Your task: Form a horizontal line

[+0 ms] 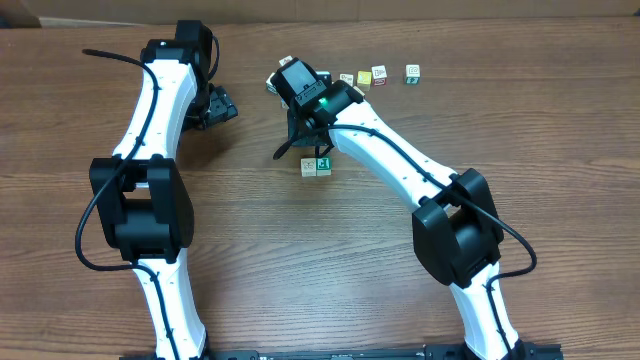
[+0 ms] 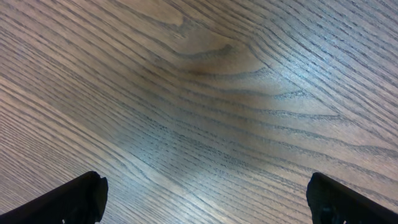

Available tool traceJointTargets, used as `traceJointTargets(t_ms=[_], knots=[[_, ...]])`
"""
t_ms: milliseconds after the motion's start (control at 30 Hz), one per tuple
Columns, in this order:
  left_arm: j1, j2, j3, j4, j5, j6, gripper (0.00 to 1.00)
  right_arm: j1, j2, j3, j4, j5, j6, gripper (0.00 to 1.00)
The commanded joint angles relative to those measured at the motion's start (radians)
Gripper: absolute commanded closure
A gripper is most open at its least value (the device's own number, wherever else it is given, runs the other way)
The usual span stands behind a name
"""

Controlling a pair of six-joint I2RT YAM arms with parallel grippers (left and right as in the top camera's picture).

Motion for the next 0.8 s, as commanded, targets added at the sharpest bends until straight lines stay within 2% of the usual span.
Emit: traceJointTargets(t_ms=[0,267,500,767], knots=[[0.002,-0.021,0.021,-0.002,-0.01,0.004,0.0,-0.011,0.039,0.001,-0.007,0.031,-0.001,0.96],[0.002,-0.021,0.021,-0.002,-0.01,0.004,0.0,-0.037,0.05,-0.01,-0.011,0.005,-0.002,0.96],[0.002,-0.021,0.021,-0.002,-0.01,0.005,0.0,-0.095,0.05,-0.011,-0.016,-0.2,-0.001,0.96],[0.002,-0.021,0.021,-0.002,-0.01,0.004,0.0,-0.096,0.05,-0.011,-0.051,-0.212,-0.002,0.96]])
